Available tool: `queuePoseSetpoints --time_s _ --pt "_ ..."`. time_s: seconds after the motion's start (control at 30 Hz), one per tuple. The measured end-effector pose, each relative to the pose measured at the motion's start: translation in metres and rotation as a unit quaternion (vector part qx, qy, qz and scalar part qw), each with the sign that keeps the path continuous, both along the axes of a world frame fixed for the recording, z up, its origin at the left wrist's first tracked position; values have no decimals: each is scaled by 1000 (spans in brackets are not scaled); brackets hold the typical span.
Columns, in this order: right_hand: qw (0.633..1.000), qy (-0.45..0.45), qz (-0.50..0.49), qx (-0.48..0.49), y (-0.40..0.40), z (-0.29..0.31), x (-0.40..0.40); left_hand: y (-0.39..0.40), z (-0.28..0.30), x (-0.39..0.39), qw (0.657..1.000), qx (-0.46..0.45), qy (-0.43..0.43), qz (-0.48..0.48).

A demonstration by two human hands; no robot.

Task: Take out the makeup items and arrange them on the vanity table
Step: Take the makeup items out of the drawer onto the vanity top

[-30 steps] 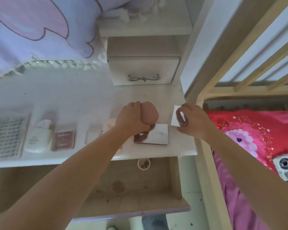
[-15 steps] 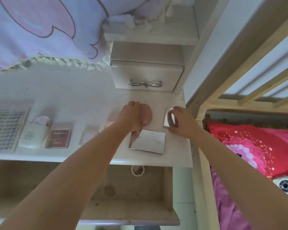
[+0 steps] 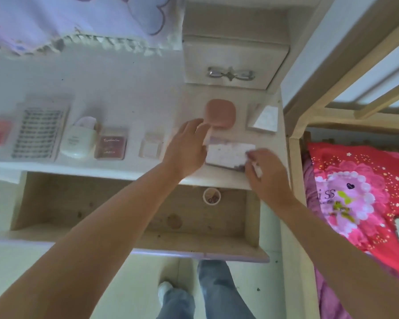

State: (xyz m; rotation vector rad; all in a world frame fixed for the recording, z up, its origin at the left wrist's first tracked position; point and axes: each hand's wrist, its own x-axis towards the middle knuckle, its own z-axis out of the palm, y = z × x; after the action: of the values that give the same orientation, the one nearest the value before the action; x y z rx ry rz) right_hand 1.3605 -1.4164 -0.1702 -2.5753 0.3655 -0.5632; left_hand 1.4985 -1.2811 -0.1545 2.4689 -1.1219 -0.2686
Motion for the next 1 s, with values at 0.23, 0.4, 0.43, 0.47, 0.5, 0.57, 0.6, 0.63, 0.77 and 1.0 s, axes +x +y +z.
queuePoseSetpoints --time_s 0.23,0.4,0.43,0.47,0.5,0.57,0.6,0.63,0.77,1.0 --pt "914 407 -5 2 98 -72 -13 147 -37 -60 985 87 -54 -141" --pt "900 433 -46 -14 101 -101 8 229 -70 -87 973 217 15 -79" --pt "901 430 -44 -33 101 -104 8 237 -75 -88 970 231 24 -70" --pt "899 432 -37 -55 100 -107 7 242 -79 -89 970 232 29 -61" --pt "896 438 -29 -64 100 -109 5 242 -81 -90 973 225 30 -52" --pt "884 464 -2 -54 102 -111 0 237 -81 -91 975 218 32 -36" --pt "878 476 12 -44 103 -111 -4 234 -82 -91 973 227 30 -33" --pt "878 477 16 -35 103 -112 -8 230 -83 -91 971 234 24 -34" --pt "910 413 -35 -26 97 -107 -8 205 -87 -85 974 215 65 -24" --pt "903 430 -5 5 97 -111 45 169 -98 -81 968 210 130 43"
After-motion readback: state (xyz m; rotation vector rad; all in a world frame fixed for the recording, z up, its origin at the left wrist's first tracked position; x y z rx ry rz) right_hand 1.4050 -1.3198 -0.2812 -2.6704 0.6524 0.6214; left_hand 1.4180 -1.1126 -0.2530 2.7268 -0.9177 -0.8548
